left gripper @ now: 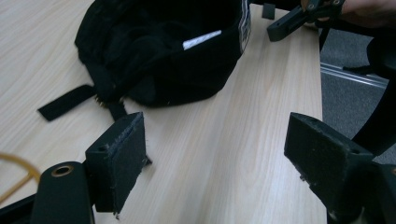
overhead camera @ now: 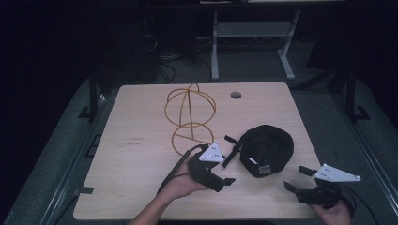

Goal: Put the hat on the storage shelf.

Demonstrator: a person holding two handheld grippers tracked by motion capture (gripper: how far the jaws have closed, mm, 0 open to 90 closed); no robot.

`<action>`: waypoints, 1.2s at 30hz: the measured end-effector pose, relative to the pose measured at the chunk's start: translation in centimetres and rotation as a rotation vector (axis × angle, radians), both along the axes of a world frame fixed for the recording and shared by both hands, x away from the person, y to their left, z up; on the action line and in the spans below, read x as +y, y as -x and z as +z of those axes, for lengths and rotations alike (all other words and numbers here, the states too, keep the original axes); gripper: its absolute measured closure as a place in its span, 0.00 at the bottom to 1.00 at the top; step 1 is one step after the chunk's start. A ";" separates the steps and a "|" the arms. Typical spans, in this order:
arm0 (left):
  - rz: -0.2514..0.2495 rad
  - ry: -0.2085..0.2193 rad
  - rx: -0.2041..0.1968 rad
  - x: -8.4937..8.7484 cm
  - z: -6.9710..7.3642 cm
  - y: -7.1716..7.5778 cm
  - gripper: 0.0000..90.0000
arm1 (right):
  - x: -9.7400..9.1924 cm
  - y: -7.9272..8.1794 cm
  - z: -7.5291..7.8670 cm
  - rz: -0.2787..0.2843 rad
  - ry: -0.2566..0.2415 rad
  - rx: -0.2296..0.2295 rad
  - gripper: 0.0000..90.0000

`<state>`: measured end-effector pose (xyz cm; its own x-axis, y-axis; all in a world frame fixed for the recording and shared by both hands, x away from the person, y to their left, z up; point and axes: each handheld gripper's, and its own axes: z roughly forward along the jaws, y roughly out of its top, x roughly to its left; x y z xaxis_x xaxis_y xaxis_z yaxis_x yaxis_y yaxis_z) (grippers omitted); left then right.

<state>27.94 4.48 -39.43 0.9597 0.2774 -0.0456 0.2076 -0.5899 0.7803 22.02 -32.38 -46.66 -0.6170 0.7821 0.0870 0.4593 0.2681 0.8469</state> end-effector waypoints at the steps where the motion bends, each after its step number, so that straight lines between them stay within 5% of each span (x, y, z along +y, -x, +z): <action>1: -0.005 0.001 -0.001 -0.3 0.1 0.0 0.23 | 0.0 0.0 0.0 0.002 0.004 0.001 0.16; 12: -0.039 0.019 0.011 -3.3 0.4 -0.5 0.24 | 0.1 0.0 0.0 0.006 0.004 0.001 0.16; 36: -0.122 -0.059 0.013 -9.1 0.3 -2.4 0.30 | 0.0 0.0 0.1 0.010 -0.006 0.003 0.16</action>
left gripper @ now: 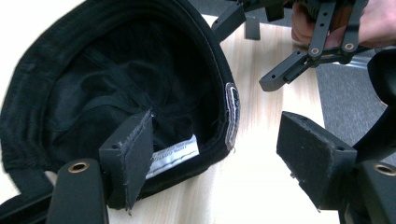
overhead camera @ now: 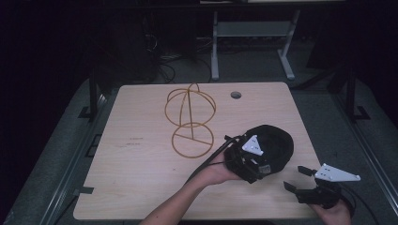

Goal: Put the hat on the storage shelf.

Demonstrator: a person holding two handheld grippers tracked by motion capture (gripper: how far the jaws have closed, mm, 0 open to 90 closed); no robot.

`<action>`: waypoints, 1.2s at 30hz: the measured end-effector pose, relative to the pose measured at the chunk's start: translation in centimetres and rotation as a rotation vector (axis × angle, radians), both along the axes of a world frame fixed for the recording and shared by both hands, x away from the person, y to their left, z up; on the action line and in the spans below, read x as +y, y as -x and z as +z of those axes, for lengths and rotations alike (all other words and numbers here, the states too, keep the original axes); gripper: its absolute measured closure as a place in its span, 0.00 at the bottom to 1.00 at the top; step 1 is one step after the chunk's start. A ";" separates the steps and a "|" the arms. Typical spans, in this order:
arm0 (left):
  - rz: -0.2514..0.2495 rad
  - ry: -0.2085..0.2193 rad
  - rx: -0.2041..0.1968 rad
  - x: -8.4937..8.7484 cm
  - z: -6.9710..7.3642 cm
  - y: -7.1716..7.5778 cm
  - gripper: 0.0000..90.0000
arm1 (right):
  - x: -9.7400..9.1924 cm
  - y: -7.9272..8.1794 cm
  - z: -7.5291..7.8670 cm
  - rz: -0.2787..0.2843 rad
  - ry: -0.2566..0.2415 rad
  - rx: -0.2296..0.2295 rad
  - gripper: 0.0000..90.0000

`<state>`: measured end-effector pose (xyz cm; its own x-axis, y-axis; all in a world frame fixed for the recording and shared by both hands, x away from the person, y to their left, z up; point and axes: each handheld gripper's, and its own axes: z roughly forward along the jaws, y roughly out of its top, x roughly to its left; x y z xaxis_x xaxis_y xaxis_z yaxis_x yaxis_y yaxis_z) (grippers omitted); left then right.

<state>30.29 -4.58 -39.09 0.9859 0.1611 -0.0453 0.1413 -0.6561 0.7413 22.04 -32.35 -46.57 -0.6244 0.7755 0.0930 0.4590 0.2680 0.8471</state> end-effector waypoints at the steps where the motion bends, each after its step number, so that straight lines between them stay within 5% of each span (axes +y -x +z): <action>1: -0.007 -0.011 0.003 -0.2 -0.1 -0.1 0.30 | 0.0 0.0 0.0 0.000 0.000 0.000 0.16; 13: -0.052 -0.057 0.000 -1.6 -1.6 -0.6 0.50 | 0.0 -0.1 -0.1 0.002 0.007 -0.001 0.16; 25: -0.138 -0.068 -0.009 -2.4 -1.5 -0.6 0.88 | 0.3 -0.2 -0.2 0.010 0.006 0.009 0.16; 29: -0.145 -0.031 0.006 -2.2 -0.6 -0.8 0.90 | 0.4 -0.1 0.0 0.008 0.013 -0.010 0.16; 35: -0.134 0.036 0.028 -1.4 0.7 -1.3 0.90 | 0.5 -0.1 0.4 0.019 -0.051 -0.021 0.16; 36: -0.126 0.073 0.041 -1.0 1.3 -1.5 0.90 | 0.6 -0.1 0.5 0.024 -0.069 -0.028 0.16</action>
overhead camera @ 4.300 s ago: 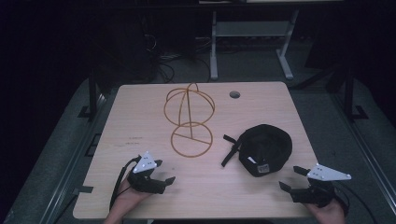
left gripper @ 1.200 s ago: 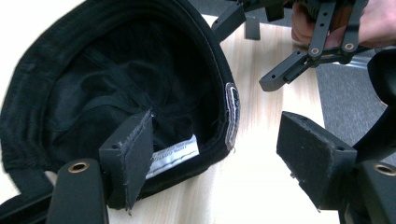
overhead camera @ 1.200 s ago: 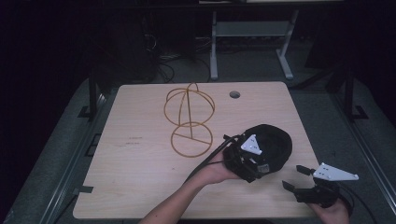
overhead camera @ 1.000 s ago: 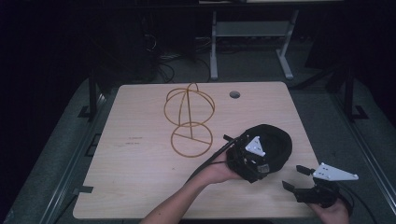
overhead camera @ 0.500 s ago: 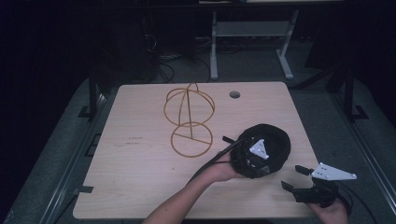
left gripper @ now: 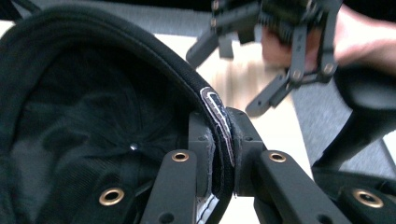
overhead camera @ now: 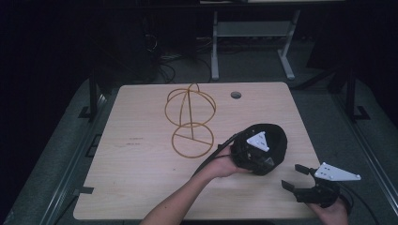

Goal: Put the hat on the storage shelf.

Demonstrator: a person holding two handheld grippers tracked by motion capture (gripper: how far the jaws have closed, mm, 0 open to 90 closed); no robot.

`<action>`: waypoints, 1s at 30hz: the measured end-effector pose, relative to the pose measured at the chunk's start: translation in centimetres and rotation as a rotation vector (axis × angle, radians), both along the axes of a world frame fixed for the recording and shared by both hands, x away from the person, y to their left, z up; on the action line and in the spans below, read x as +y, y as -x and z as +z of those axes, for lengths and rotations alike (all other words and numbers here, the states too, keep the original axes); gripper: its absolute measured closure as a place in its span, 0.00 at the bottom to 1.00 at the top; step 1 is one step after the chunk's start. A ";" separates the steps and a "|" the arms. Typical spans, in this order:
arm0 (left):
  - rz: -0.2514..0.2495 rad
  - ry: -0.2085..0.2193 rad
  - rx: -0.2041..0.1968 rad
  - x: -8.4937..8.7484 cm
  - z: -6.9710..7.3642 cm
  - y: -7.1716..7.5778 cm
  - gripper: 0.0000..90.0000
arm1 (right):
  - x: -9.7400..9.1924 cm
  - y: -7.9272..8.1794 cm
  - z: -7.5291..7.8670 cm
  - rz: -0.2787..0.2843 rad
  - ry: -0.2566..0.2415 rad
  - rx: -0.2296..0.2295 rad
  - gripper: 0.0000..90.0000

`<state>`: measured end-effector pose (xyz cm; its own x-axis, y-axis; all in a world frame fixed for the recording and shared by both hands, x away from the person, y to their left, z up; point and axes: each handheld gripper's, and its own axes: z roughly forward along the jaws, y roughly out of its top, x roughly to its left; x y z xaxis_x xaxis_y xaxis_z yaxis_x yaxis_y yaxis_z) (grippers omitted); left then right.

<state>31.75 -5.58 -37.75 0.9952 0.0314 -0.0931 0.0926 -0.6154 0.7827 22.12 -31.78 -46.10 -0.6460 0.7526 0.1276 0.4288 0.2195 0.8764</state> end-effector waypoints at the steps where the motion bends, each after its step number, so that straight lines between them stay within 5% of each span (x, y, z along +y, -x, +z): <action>1: 0.000 0.000 0.000 0.0 0.0 0.0 0.91 | 0.0 0.0 0.0 0.000 0.000 0.000 0.16; 10: 0.003 0.128 0.048 1.9 3.2 -0.7 0.91 | 1.1 -0.4 1.6 0.017 -0.078 -0.050 0.16; 16: -0.022 0.164 0.071 2.2 3.9 -0.7 0.91 | 1.2 -1.3 2.7 0.020 -0.122 -0.069 0.16; 22: -0.079 0.160 0.070 1.5 4.4 0.0 0.91 | 1.7 -2.1 3.1 0.031 -0.124 -0.094 0.18; 30: -0.144 0.142 0.053 0.8 4.9 0.7 0.91 | 1.8 -2.0 2.7 0.069 -0.150 -0.117 0.37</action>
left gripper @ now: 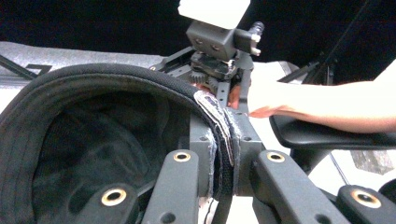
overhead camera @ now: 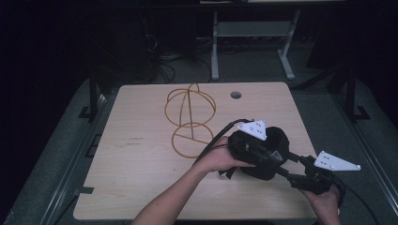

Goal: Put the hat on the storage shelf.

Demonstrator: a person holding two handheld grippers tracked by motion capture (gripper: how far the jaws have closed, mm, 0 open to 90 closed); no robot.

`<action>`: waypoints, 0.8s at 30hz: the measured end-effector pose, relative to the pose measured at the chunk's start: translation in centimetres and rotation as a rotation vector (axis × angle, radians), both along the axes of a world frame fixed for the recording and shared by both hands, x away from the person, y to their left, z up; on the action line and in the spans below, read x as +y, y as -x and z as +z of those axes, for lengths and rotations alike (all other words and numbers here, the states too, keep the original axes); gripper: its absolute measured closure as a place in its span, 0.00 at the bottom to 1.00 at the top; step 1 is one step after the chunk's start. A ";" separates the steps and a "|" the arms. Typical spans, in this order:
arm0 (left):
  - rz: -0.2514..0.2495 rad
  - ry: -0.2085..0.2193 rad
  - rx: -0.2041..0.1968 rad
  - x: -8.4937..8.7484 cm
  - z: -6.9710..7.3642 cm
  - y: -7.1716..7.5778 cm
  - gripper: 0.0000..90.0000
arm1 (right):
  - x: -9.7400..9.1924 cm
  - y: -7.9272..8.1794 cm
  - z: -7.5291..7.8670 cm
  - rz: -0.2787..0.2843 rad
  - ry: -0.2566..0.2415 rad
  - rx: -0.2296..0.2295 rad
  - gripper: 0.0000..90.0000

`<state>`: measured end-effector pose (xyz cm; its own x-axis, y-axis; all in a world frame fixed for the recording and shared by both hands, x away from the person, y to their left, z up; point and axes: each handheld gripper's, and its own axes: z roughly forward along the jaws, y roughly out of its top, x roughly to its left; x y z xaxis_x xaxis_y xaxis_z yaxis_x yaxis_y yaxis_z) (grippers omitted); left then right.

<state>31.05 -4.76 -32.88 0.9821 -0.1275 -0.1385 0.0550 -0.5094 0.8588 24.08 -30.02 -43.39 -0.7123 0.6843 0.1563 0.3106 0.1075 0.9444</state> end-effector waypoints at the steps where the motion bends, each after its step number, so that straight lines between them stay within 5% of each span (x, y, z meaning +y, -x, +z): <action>1: -0.012 -0.003 -0.001 -0.2 0.1 0.1 0.92 | -0.1 0.1 -0.1 0.038 -0.028 0.002 0.46; 5: -0.027 -0.006 -0.012 -0.4 0.2 0.3 0.92 | -0.5 0.2 -0.2 0.062 -0.054 -0.006 0.58; 6: -0.031 -0.007 -0.010 -0.5 0.2 0.3 0.92 | -0.7 0.3 -0.2 0.073 -0.066 -0.011 0.69; 11: -0.039 -0.002 -0.012 -0.5 0.3 0.2 0.92 | -0.7 0.3 -0.1 0.090 -0.070 -0.024 0.85; 12: -0.038 -0.002 -0.013 -0.3 0.4 0.2 0.92 | -0.7 0.3 -0.1 0.101 -0.068 -0.020 0.96; 19: -0.007 -0.017 -0.040 0.7 0.6 0.1 0.91 | -1.0 0.6 0.2 0.087 -0.054 -0.024 0.99; 24: 0.060 -0.034 -0.086 2.0 0.9 0.3 0.81 | -1.5 1.0 1.3 0.053 -0.040 -0.045 0.99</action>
<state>30.75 -2.76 -31.94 0.9963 -0.0645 -0.0570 0.0136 -0.5365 0.8438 23.12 -31.49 -42.04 -0.7545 0.6389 0.1501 0.2626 0.0842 0.9612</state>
